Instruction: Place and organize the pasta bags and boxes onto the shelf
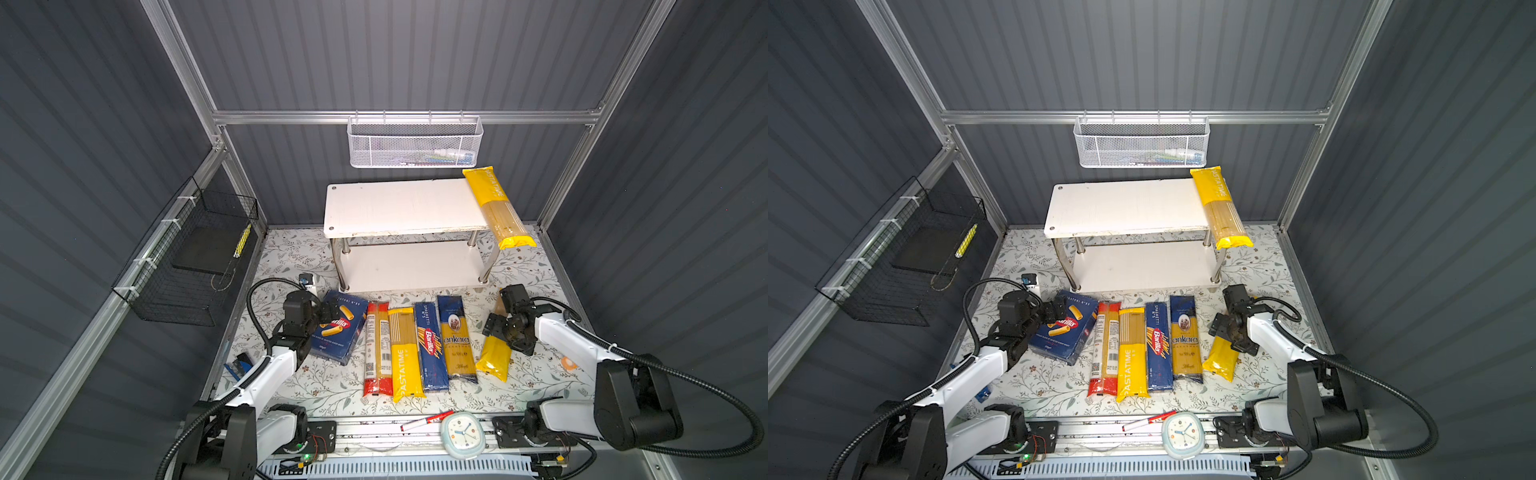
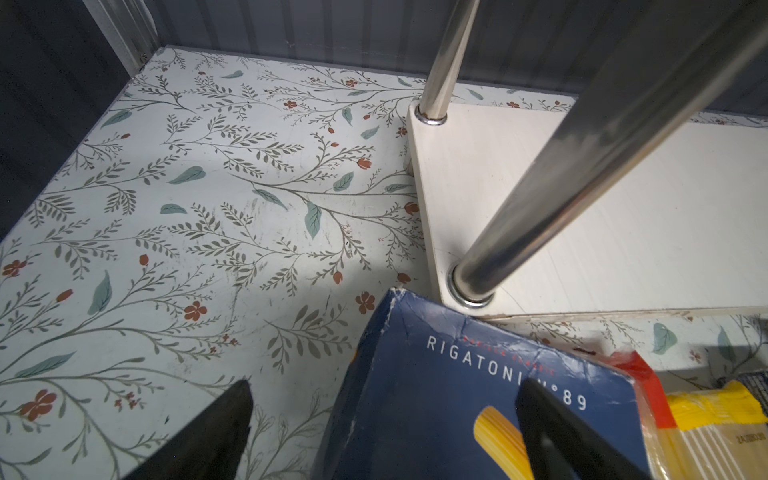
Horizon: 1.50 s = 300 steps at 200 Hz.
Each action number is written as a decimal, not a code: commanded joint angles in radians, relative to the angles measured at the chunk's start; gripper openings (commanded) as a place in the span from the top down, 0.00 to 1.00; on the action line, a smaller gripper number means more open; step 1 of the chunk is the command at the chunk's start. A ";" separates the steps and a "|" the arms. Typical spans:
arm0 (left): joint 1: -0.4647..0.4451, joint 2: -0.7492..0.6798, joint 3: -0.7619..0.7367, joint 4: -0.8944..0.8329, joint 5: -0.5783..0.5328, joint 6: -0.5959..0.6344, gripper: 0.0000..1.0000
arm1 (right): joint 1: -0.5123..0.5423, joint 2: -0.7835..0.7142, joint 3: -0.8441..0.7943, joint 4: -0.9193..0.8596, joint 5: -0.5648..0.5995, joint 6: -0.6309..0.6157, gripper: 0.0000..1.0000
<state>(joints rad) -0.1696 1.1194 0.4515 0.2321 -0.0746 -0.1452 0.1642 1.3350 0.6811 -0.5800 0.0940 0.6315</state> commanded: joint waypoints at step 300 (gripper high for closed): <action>-0.006 0.002 0.005 0.009 -0.004 0.009 0.01 | -0.017 -0.026 -0.049 -0.022 -0.091 -0.056 0.26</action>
<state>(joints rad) -0.1696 1.1187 0.4515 0.2325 -0.0746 -0.1455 0.1486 1.3411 0.6483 -0.5526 0.0113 0.5865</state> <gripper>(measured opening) 0.995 0.759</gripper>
